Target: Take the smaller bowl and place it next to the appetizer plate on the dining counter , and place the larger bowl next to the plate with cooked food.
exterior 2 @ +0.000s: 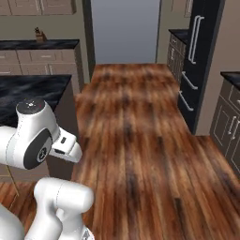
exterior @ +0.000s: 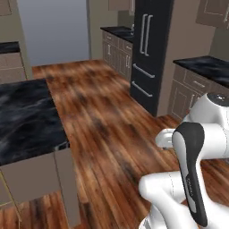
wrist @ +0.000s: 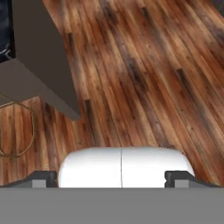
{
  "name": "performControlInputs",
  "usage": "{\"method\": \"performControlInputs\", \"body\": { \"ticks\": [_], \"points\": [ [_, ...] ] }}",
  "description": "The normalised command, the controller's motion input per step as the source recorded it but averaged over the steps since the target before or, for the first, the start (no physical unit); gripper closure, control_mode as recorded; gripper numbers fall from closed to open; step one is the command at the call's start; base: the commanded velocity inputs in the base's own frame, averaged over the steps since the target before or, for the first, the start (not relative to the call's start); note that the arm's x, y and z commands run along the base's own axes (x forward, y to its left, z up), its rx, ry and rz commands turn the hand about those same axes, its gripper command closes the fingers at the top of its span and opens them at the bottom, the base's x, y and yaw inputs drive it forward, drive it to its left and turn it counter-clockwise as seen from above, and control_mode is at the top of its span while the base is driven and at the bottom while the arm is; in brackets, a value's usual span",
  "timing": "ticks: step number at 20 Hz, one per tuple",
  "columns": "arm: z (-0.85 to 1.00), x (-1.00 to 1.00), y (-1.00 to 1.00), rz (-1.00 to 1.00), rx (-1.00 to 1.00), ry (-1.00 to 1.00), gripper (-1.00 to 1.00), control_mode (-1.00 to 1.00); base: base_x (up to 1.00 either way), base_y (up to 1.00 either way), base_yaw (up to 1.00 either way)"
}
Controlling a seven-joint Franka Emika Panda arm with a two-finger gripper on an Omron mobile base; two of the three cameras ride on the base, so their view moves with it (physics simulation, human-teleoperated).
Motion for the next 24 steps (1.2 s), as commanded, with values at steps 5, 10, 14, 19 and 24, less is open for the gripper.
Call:
{"method": "performControlInputs", "body": {
  "ticks": [5,10,14,19,24],
  "points": [
    [0.00,0.00,0.00,0.00,0.00,0.00,-1.00,1.00,0.62,-0.94,0.14],
    [0.00,0.00,0.00,0.00,0.00,0.00,-1.00,1.00,0.98,-0.69,0.21],
    [0.00,0.00,0.00,0.00,0.00,0.00,-1.00,1.00,1.00,-0.57,0.24],
    [0.00,0.00,0.00,0.00,0.00,0.00,-1.00,1.00,1.00,-0.36,0.26],
    [0.00,0.00,0.00,0.00,0.00,0.00,-1.00,1.00,1.00,-0.36,0.30]
  ]
}}
